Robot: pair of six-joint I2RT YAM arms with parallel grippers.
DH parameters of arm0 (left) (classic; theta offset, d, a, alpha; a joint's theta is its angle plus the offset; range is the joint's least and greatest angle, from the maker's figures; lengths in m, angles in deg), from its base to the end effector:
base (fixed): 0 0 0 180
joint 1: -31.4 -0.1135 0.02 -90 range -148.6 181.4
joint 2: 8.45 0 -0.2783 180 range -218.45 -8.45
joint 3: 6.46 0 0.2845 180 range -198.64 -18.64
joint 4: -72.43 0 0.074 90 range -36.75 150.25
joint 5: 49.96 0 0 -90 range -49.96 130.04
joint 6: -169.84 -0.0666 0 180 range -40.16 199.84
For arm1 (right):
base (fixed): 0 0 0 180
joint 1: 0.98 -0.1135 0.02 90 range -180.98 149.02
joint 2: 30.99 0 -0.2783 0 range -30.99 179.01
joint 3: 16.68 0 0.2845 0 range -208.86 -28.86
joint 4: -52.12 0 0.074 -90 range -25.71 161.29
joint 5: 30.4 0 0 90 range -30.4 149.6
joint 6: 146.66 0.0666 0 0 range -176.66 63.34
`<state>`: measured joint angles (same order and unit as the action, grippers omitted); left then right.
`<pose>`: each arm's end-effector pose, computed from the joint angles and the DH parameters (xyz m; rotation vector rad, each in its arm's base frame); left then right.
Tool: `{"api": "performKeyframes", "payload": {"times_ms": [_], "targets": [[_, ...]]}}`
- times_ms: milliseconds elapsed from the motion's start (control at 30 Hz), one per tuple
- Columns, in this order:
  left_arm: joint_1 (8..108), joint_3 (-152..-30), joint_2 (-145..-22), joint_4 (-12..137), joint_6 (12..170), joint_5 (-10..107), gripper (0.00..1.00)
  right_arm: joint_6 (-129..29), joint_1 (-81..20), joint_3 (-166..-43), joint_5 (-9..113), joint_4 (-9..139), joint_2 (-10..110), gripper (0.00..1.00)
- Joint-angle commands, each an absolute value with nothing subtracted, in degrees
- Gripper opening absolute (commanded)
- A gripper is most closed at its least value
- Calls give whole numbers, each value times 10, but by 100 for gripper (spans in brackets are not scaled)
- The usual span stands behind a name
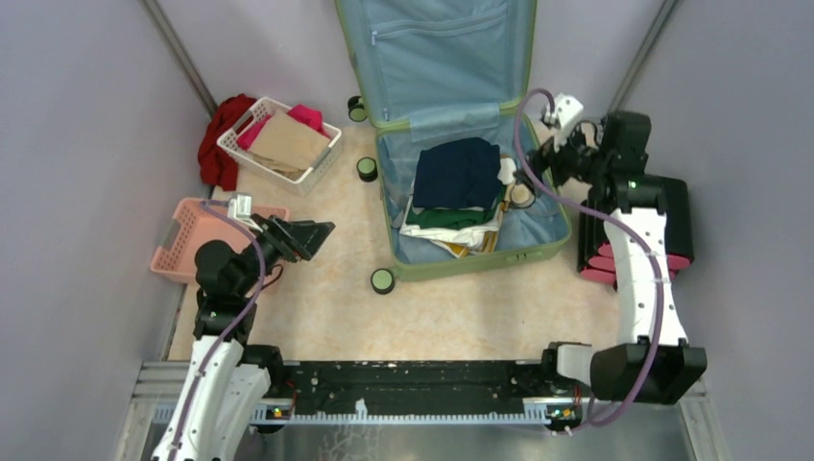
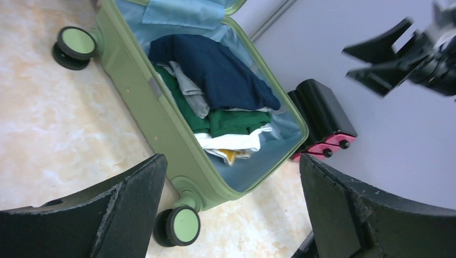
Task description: Open, take out, and arrange the luggage
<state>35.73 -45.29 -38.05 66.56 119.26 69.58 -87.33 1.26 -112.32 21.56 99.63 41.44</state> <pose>0.1875 -0.0471 0.3043 -0.0539 1.6041 -0.9889 0.3141 0.0288 0.4389 -0.8602 1.7057 0.2754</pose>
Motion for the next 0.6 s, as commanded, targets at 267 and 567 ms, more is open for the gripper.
{"api": "performKeyframes", "payload": {"times_ms": [267,567], "targets": [[354,-447,-485,787,1270,769,99,-833,111,-970,137,1113,256,86],[354,-424,-488,810,1271,763,99,-806,168,-993,275,1178,237,86]]}}
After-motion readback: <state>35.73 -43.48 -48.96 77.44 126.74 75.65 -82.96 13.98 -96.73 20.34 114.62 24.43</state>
